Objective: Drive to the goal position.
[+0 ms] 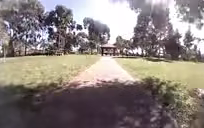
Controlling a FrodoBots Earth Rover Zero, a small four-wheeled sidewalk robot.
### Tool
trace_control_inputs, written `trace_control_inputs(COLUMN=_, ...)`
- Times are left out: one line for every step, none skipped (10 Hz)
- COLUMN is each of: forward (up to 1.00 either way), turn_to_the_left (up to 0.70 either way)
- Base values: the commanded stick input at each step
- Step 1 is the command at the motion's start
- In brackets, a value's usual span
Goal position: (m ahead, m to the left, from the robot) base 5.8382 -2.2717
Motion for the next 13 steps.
trace_control_inputs(forward=0.7, turn_to_the_left=0.0)
trace_control_inputs(forward=0.7, turn_to_the_left=0.0)
trace_control_inputs(forward=0.7, turn_to_the_left=0.0)
trace_control_inputs(forward=0.7, turn_to_the_left=0.0)
trace_control_inputs(forward=0.7, turn_to_the_left=0.0)
trace_control_inputs(forward=0.7, turn_to_the_left=0.0)
trace_control_inputs(forward=0.7, turn_to_the_left=0.0)
trace_control_inputs(forward=0.7, turn_to_the_left=0.0)
trace_control_inputs(forward=0.7, turn_to_the_left=0.0)
trace_control_inputs(forward=0.7, turn_to_the_left=0.0)
trace_control_inputs(forward=0.7, turn_to_the_left=0.0)
trace_control_inputs(forward=0.7, turn_to_the_left=0.0)
trace_control_inputs(forward=0.7, turn_to_the_left=0.0)
